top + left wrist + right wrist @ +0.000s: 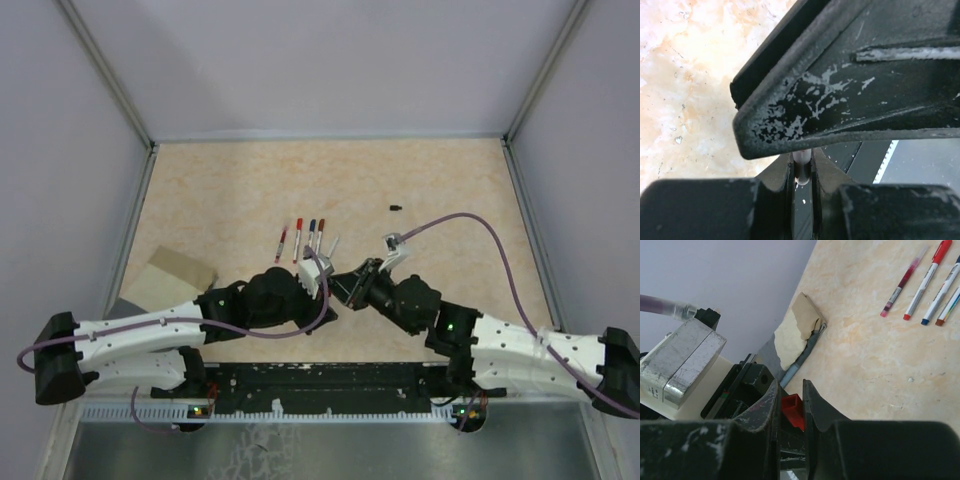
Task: Insert the pens into the pen caps
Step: Press the pen cap onto the pen.
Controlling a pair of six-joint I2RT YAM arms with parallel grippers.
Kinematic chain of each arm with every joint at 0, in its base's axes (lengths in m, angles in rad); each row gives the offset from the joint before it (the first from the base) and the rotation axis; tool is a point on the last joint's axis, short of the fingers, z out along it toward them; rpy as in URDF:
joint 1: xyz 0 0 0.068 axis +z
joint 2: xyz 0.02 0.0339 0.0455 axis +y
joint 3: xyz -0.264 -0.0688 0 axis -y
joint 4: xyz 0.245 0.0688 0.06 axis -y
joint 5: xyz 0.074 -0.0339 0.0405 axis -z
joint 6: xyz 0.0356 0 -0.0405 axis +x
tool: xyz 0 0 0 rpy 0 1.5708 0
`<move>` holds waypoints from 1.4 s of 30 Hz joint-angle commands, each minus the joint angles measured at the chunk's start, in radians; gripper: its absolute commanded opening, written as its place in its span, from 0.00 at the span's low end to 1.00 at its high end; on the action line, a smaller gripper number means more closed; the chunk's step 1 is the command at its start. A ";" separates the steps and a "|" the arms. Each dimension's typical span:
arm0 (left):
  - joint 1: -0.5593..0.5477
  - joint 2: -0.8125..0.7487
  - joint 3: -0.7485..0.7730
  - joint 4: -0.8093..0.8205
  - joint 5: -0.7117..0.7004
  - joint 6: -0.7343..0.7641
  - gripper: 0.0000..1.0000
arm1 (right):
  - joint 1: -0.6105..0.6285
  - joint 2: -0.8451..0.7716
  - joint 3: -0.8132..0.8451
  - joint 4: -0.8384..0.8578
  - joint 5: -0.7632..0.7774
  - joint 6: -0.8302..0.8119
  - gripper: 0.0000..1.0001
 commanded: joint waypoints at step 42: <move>0.028 0.008 0.208 0.279 0.037 0.067 0.00 | 0.133 -0.118 0.238 -0.600 0.165 -0.119 0.02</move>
